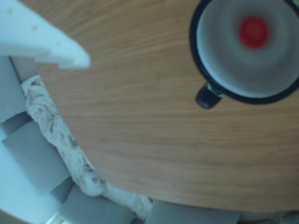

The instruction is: Grasp a red cap and put it in the cup.

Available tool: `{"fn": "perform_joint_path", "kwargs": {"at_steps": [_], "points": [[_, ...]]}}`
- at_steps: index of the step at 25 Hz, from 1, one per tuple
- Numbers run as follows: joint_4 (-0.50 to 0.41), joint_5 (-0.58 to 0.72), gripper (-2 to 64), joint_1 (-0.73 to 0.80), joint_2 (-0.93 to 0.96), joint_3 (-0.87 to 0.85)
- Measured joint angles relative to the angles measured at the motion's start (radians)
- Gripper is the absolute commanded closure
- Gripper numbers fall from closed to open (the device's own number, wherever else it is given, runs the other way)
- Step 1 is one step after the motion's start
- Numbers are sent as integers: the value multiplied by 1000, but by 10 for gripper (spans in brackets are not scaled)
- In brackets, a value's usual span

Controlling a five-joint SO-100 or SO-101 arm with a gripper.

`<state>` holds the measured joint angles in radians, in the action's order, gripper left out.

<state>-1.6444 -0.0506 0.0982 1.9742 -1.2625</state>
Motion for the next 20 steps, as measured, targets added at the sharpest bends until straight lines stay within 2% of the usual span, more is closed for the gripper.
{"fn": "perform_joint_path", "kwargs": {"at_steps": [7,14,20], "points": [[-2,0,141,0,67,-129],[12,0,141,-2,261,-334],[164,2,141,-46,344,-558]]}}
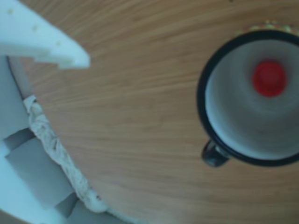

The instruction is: Grasp a red cap and put it in the cup.

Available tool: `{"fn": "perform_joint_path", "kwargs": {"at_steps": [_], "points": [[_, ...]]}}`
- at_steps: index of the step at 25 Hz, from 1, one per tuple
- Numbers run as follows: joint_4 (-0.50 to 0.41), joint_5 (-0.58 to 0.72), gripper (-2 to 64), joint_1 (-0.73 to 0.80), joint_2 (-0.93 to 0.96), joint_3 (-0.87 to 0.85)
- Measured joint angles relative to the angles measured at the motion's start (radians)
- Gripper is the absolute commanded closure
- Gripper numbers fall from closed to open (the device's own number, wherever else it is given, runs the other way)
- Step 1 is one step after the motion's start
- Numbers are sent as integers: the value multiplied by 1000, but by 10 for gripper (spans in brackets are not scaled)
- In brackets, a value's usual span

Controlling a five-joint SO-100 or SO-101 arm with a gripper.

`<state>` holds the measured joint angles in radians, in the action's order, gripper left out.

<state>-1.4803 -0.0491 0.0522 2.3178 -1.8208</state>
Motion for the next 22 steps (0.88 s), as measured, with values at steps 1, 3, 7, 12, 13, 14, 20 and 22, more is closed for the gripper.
{"fn": "perform_joint_path", "kwargs": {"at_steps": [1,3,7,12,13,14,20,22], "points": [[32,-2,141,2,3,-37],[94,0,141,-11,12,-107],[170,0,141,-6,51,-210],[222,0,141,-6,143,-318],[225,0,142,-6,156,-336],[229,0,143,-6,170,-351],[232,0,309,-6,204,-430],[232,0,416,-6,204,-442]]}}
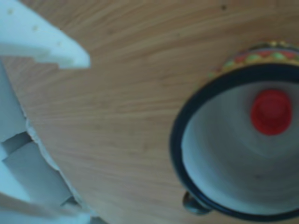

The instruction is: Grasp a red cap and put it in the cup.

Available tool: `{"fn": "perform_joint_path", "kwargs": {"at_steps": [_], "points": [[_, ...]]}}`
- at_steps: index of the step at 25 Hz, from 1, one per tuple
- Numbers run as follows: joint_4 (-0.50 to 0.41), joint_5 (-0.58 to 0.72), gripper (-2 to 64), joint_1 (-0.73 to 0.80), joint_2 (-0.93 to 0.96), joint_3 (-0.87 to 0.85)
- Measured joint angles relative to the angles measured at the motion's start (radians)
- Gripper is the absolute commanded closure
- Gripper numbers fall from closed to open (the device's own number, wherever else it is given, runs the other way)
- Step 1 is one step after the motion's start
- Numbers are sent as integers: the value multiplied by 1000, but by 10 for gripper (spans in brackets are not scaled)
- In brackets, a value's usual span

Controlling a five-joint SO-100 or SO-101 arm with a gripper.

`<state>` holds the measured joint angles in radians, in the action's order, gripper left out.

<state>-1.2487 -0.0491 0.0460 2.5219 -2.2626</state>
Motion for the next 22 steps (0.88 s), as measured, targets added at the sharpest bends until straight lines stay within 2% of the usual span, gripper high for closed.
{"fn": "perform_joint_path", "kwargs": {"at_steps": [2,4,8,16,22], "points": [[0,0,518,-20,2,0],[0,0,562,-48,3,0],[3,0,566,-54,32,-25],[78,48,562,-52,192,-173],[80,78,562,-51,252,-250]]}}
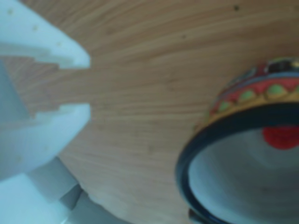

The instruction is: Grasp a red cap and put it in the cup.

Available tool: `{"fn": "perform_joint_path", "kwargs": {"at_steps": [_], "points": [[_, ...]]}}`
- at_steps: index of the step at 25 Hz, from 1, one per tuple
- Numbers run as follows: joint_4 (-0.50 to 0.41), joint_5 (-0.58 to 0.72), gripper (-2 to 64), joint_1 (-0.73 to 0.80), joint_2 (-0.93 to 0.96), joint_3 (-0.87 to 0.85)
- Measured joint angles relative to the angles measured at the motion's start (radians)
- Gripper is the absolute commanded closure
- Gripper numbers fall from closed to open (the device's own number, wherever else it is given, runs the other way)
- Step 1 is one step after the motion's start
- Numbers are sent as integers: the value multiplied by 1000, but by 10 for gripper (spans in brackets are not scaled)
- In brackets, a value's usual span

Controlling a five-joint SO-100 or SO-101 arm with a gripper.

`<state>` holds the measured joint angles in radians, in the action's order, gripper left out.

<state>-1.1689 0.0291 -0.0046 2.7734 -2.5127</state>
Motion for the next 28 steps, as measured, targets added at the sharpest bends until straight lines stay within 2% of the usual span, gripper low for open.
{"fn": "perform_joint_path", "kwargs": {"at_steps": [9,17,28], "points": [[109,0,562,0,80,-141],[114,0,562,51,153,-218],[114,-9,570,43,233,-261]]}}
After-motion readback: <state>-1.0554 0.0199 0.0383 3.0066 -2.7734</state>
